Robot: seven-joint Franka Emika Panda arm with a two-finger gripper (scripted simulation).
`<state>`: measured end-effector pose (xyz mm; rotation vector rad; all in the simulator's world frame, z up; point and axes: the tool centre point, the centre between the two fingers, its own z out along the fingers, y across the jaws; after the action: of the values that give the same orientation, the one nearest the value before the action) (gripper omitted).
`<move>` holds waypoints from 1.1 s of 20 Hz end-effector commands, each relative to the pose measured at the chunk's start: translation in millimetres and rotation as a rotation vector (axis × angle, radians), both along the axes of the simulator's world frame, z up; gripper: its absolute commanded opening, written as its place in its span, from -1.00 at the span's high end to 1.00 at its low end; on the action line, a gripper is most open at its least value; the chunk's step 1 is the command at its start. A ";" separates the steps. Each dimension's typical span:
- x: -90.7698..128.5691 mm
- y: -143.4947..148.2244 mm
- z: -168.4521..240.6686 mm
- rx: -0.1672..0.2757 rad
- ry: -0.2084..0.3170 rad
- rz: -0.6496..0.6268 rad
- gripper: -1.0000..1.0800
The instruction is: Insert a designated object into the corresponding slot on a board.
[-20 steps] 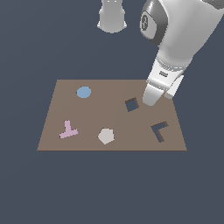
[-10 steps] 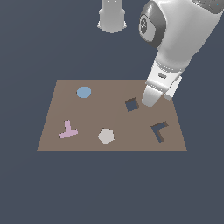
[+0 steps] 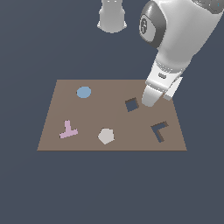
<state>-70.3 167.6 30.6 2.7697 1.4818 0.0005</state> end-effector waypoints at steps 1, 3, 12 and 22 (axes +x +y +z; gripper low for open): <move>1.1 0.0 0.1 0.000 0.000 -0.017 1.00; 2.4 0.0 0.2 0.000 0.000 -0.040 1.00; 12.9 -1.1 1.2 0.000 0.000 -0.225 1.00; 32.4 -9.1 3.1 0.001 -0.001 -0.593 1.00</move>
<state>-41.4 160.4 33.2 3.0606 0.7090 0.0011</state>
